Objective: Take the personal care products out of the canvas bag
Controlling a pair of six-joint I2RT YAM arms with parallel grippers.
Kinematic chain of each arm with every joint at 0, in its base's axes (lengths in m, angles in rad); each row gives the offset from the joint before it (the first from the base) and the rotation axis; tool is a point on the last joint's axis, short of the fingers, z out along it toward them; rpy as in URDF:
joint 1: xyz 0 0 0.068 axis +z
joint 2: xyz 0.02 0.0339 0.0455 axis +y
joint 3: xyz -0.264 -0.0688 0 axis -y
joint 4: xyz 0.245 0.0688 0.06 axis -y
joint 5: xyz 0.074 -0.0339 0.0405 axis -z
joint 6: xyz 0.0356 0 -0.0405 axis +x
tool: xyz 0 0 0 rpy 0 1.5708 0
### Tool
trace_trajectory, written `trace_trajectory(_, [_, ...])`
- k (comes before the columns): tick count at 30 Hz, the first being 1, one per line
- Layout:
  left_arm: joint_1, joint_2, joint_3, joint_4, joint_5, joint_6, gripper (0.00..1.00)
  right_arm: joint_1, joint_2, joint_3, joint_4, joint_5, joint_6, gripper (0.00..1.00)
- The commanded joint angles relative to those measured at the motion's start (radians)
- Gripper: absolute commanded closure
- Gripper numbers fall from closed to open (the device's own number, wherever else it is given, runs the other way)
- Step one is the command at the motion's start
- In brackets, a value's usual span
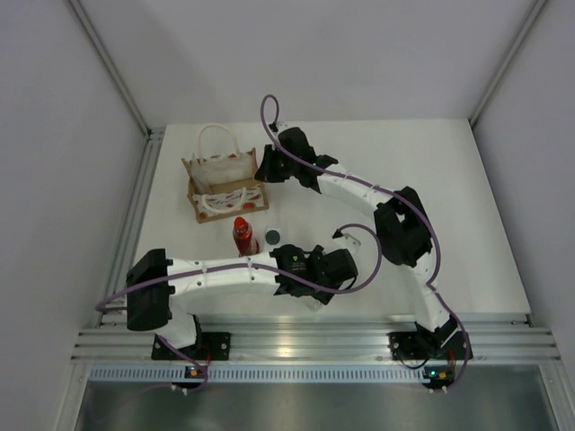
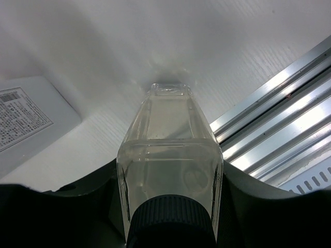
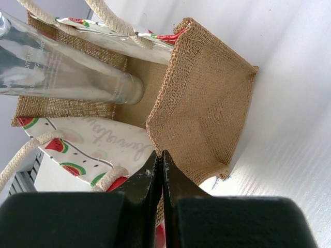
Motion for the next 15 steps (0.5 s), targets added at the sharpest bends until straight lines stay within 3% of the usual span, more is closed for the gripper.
trace_trajectory(1, [0.004, -0.031, -0.029, 0.16, -0.009, -0.034, 1.0, -0.01, -0.024, 0.038, -0.046, -0.001, -0.017, 1.0])
trace_trajectory(3, [0.004, -0.019, -0.041, 0.161, -0.004, -0.041, 1.0, -0.008, -0.024, 0.038, -0.049, 0.001, -0.017, 1.0])
trace_trajectory(6, [0.006, -0.002, -0.05, 0.161, -0.004, -0.049, 0.9, -0.007, -0.025, 0.038, -0.049, 0.002, -0.017, 1.0])
trace_trajectory(10, [0.004, 0.003, -0.052, 0.158, -0.007, -0.052, 0.48, -0.001, -0.026, 0.04, -0.047, 0.002, -0.014, 1.0])
trace_trajectory(15, [0.009, -0.043, -0.063, 0.155, -0.035, -0.049, 0.27, 0.001, -0.024, 0.041, -0.049, 0.004, -0.016, 1.0])
